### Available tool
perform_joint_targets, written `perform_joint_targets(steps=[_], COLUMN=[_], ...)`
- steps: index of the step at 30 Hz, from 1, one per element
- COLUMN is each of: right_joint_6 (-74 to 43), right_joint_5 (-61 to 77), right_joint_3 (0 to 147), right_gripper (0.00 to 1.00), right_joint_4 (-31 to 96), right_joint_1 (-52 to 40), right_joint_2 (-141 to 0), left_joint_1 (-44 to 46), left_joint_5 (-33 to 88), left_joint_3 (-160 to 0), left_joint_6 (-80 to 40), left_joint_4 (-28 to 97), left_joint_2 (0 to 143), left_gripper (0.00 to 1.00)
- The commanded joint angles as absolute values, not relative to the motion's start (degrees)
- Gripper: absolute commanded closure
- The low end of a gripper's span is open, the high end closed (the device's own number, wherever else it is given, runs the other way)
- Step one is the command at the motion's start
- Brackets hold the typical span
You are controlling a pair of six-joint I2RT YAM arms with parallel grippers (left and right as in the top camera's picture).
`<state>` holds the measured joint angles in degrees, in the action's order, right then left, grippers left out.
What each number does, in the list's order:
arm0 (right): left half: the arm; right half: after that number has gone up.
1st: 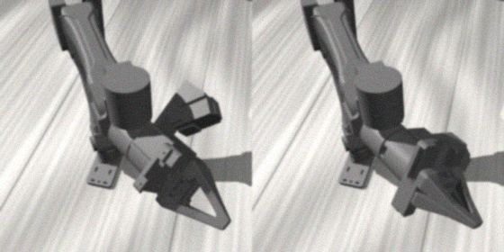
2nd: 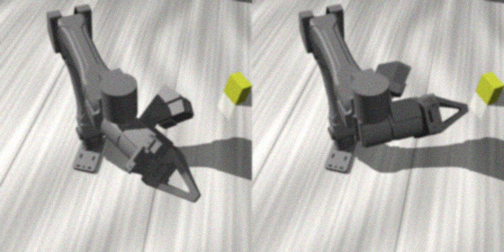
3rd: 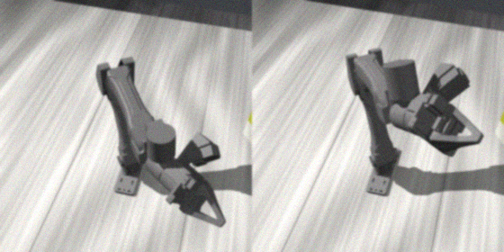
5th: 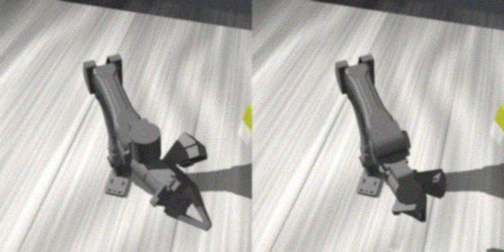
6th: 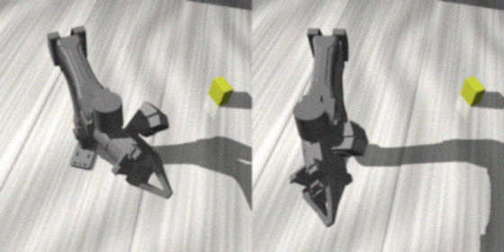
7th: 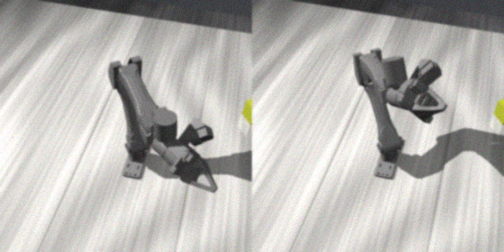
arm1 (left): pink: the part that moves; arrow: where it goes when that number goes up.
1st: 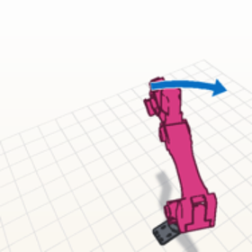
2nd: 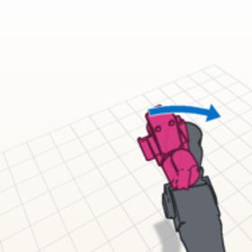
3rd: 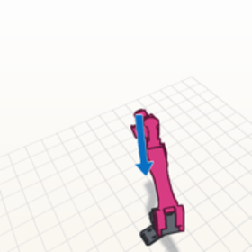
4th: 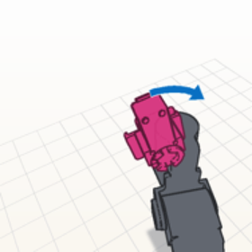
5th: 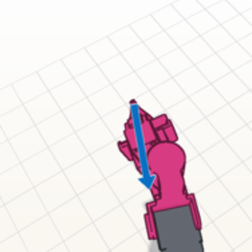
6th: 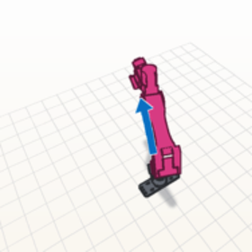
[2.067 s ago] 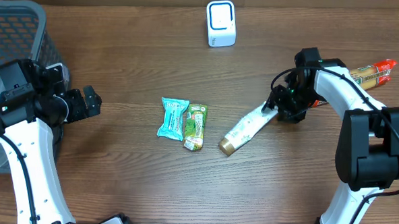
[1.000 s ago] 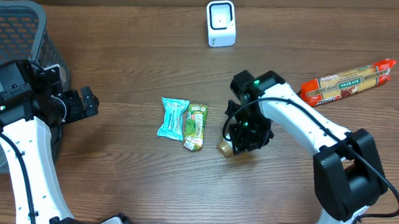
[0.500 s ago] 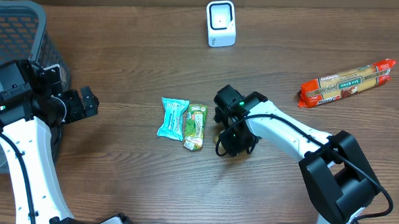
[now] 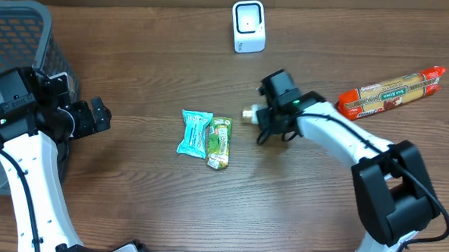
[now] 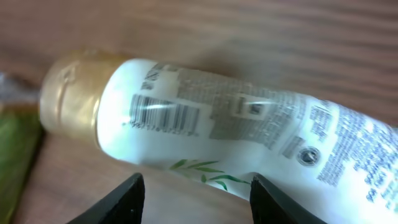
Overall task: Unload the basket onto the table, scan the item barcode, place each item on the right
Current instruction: 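Drag the white tube right and lay it flat on the table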
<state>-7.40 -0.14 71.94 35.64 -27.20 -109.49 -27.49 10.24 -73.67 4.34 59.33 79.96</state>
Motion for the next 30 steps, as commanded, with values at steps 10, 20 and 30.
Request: perform_joint_targets(steps=[10, 20, 30], right_joint_6=[-2.1, -7.5, -7.5], right_joint_5=[2.5, 5.1, 9.8], right_joint_3=[83.6, 83.6, 83.7], right_gripper=[0.42, 0.5, 0.46], right_joint_4=[38.8, 34.3, 42.3], right_joint_1=[-18.0, -13.4, -13.5], right_joint_2=[-109.2, -115.7, -118.1], left_joint_1=[-27.4, -27.4, -27.4], left_joint_5=[9.9, 9.9, 9.9], left_joint_3=[-74.3, -74.3, -74.3], left_joint_6=[3.2, 3.2, 3.2], left_joint_4=[59.3, 59.3, 59.3], left_joint_2=[80.5, 80.5, 80.5], left_gripper=[0.0, 0.0, 0.0])
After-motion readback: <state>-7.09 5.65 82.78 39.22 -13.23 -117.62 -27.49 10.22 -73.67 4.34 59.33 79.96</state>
